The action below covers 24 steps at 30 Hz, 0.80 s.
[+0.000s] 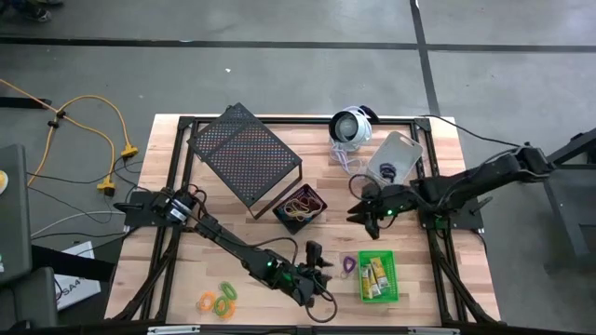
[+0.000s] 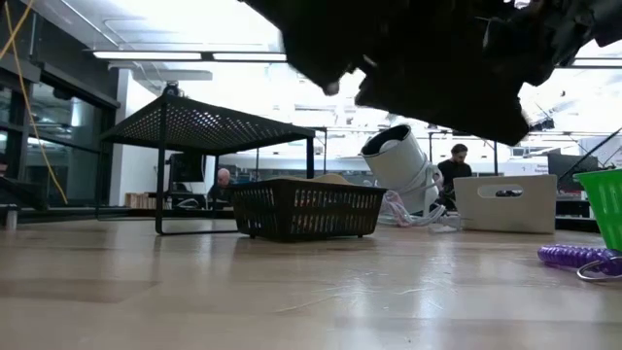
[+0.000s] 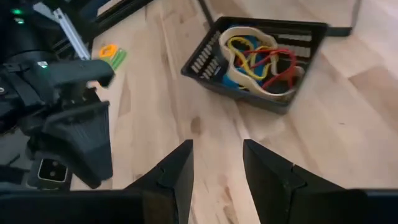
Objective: Pick & Place Office Desk Supplies
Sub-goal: Put the bottom green spring keychain into the white bin
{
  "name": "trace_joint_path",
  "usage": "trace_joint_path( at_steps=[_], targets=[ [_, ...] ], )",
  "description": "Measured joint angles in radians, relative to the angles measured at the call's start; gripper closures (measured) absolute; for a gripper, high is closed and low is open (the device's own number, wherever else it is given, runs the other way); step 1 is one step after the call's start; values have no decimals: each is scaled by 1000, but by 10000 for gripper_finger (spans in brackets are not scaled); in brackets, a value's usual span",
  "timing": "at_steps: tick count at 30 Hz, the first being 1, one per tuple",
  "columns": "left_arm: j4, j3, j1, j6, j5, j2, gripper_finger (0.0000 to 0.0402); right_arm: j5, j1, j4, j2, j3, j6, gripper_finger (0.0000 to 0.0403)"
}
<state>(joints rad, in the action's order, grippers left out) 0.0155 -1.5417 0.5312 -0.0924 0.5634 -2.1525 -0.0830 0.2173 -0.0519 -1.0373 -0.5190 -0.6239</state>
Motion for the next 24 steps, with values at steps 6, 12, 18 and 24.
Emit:
trace_joint_path(
  at_steps=[6,12,18,24],
  targets=[
    [0,0,-10,41,-90,0,222,-17,39,28,-62,0,0,277],
    [13,0,-23,49,-148,0,222,-50,68,34,-61,0,0,277],
    [16,0,-35,91,-196,0,222,-49,80,47,-57,0,0,277],
    [10,1,-37,93,-196,17,222,-5,80,49,-57,0,0,277]
  ],
)
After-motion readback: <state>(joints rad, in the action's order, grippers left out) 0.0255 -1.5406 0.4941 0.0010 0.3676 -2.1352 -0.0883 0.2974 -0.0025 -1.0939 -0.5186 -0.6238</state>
